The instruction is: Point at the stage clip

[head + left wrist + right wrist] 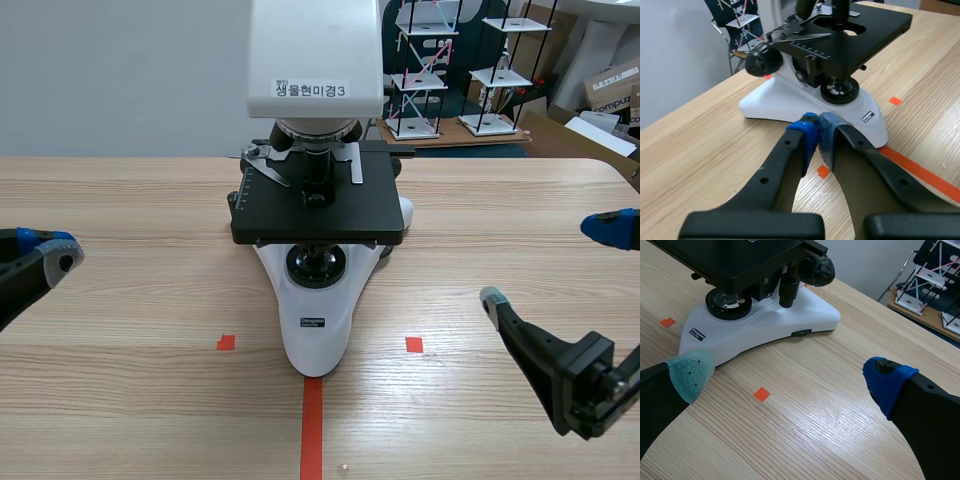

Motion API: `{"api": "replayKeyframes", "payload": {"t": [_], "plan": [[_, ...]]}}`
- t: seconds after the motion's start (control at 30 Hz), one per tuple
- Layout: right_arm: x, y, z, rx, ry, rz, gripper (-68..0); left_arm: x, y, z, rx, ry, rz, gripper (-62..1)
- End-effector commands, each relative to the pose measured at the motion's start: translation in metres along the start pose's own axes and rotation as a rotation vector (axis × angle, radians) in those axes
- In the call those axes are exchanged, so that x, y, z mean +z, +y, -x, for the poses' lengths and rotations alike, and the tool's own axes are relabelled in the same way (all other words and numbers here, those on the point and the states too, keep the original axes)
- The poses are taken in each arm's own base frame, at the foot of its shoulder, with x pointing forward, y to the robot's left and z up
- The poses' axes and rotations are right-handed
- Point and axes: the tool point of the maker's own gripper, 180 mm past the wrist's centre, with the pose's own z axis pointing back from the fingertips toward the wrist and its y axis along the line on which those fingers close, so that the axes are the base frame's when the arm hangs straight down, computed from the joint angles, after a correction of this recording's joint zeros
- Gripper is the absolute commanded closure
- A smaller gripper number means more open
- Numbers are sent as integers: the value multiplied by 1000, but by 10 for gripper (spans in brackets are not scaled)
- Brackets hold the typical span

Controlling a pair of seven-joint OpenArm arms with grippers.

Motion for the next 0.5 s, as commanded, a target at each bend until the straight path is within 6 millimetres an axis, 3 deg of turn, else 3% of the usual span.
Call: {"api": "replayKeyframes", "payload": {"t": [0.0, 0.27, 0.47], "plan": [[-1, -1, -11, 6, -36, -5, -667, 2, 7, -1, 9, -18, -19, -23], [-1, -1, -12, 6, -40, -5, -667, 2, 42, -4, -12, -44, -91, -23], [-1, -1, -11, 6, -40, -6, -667, -5, 63, -24, -28, -91, -104, -23]]}}
